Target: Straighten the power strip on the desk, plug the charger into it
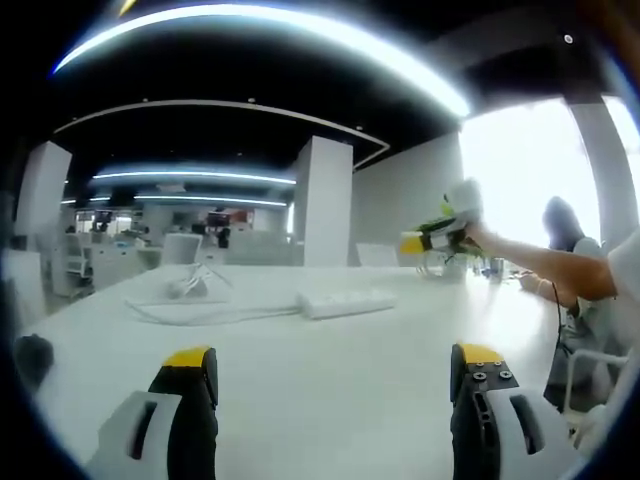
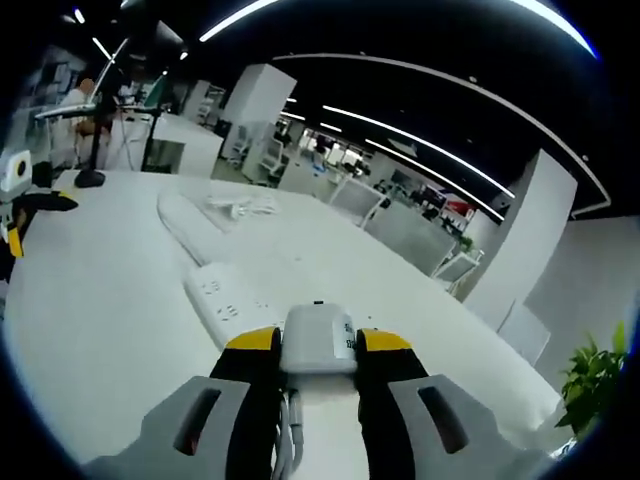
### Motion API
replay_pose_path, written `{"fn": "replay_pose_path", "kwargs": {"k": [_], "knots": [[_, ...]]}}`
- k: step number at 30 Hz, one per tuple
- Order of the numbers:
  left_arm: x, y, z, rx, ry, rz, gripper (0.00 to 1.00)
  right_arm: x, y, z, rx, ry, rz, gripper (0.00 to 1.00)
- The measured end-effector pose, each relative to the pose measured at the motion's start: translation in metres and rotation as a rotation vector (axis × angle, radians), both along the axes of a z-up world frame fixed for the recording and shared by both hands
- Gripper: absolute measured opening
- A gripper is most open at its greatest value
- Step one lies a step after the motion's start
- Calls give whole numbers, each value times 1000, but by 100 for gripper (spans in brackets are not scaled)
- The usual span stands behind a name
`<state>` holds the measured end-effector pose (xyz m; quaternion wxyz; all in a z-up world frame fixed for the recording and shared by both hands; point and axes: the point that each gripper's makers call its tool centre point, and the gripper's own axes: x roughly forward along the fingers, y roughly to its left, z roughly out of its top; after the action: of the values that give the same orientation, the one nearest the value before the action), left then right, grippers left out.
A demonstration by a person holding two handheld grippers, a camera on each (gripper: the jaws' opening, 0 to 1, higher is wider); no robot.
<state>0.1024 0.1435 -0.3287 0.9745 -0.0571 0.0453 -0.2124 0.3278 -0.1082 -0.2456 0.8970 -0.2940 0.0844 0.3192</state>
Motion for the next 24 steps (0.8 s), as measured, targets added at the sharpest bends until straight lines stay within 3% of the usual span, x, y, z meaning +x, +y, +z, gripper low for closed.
{"fn": "replay_pose_path", "kwargs": {"k": [11,24], "knots": [[-1,2,0,-2,-1,3,99,8,7,-8,-79,24,9,27],[-2,1,0,-3,0,5,99,6,14,-20,-261,41,39,27]]}}
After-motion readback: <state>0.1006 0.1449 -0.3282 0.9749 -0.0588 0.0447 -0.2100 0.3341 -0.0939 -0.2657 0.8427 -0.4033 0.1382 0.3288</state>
